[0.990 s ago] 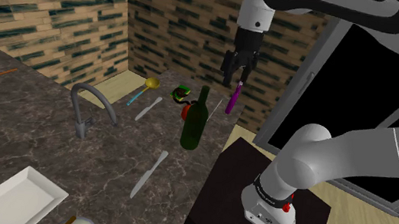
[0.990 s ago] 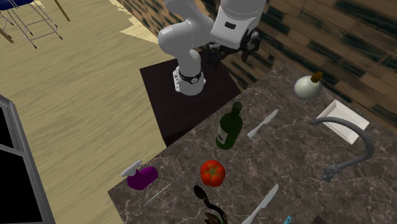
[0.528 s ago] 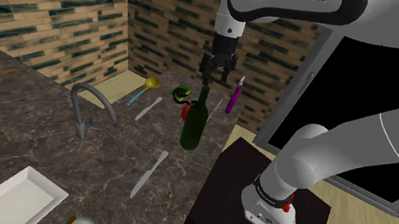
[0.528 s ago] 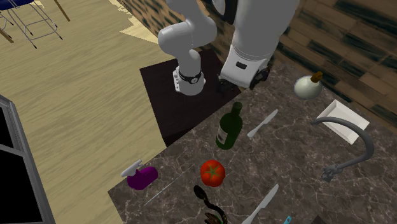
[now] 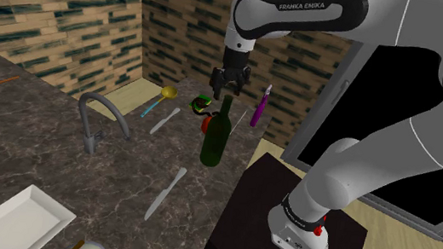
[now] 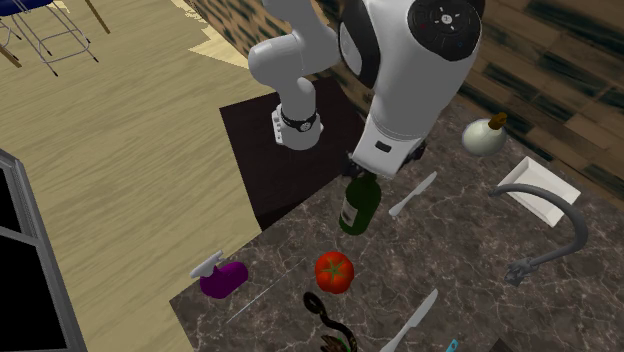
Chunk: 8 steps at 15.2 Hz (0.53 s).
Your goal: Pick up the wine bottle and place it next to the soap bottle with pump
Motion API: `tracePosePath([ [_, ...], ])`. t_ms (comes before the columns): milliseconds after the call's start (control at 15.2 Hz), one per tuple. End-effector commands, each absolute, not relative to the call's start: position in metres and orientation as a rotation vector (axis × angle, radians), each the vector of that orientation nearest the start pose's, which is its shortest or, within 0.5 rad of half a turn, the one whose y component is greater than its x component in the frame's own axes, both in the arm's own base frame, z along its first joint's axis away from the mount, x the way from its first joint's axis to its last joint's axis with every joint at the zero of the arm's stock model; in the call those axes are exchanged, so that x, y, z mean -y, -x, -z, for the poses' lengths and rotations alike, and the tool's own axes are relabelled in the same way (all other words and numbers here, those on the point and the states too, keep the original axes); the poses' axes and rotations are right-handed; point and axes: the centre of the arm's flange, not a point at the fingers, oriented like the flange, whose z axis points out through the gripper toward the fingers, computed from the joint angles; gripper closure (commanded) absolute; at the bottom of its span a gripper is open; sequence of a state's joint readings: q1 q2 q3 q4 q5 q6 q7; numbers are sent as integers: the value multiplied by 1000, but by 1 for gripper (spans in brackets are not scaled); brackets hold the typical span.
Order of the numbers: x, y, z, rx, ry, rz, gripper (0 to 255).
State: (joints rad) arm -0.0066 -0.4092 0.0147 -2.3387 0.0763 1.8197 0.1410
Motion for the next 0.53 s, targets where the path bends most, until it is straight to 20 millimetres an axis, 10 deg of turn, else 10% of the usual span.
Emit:
tracePosePath([
  [0,-10,-413,-472,-242,3068,-175,0],
  [462,-11,-412,-464,-242,3068,-175,0],
])
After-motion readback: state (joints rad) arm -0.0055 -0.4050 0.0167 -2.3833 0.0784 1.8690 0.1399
